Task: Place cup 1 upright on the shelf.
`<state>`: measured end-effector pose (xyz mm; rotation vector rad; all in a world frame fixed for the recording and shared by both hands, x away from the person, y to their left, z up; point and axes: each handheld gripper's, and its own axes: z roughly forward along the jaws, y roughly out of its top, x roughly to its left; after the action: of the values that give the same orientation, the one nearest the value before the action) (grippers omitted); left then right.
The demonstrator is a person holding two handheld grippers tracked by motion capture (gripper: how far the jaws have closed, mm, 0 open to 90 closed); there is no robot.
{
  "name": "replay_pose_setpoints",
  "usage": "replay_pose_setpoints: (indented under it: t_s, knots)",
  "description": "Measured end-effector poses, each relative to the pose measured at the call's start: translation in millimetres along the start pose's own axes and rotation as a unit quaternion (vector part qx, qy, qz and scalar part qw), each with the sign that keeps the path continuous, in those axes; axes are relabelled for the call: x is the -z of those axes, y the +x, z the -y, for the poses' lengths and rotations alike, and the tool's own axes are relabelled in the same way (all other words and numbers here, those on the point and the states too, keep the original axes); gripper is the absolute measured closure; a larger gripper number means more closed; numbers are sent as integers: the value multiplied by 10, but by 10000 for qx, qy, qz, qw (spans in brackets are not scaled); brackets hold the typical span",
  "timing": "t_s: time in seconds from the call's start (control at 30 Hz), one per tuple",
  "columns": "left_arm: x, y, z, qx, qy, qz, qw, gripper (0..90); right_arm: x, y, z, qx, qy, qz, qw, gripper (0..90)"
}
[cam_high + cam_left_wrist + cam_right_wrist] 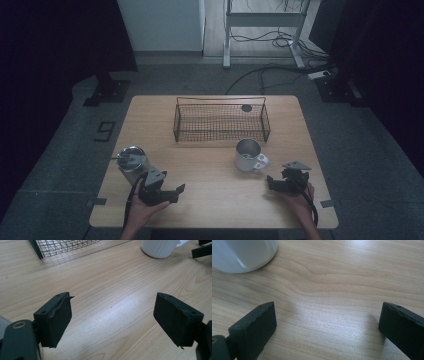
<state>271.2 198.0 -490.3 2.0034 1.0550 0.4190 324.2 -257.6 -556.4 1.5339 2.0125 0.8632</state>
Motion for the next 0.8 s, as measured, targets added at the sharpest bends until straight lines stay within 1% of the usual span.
replay_pose_setpoints:
  t_s: [0.17,0.27,0.43,0.57,0.6,0.63,0.8]
  knots:
    - [90,3,1,41,-83,39,9999,153,0,0,0,0,1,-1,10000,11]
    - [116,5,5,64,-103,96,9999,153,0,0,0,-1,1,-1,10000,11]
    - [141,-1,14,48,-93,128,9999,153,0,0,0,-1,1,0,10000,11]
    - [188,-9,27,83,-123,151,9998,155,1,-1,0,-11,-4,10,10000,14]
    - [232,-10,27,93,-157,186,9997,155,1,-2,0,-13,-5,13,10000,14]
    - [232,-10,27,93,-157,186,9997,154,1,-2,0,-13,-5,13,10000,14]
    - [348,23,33,179,-238,153,9994,151,2,-3,1,-21,-9,22,10000,18]
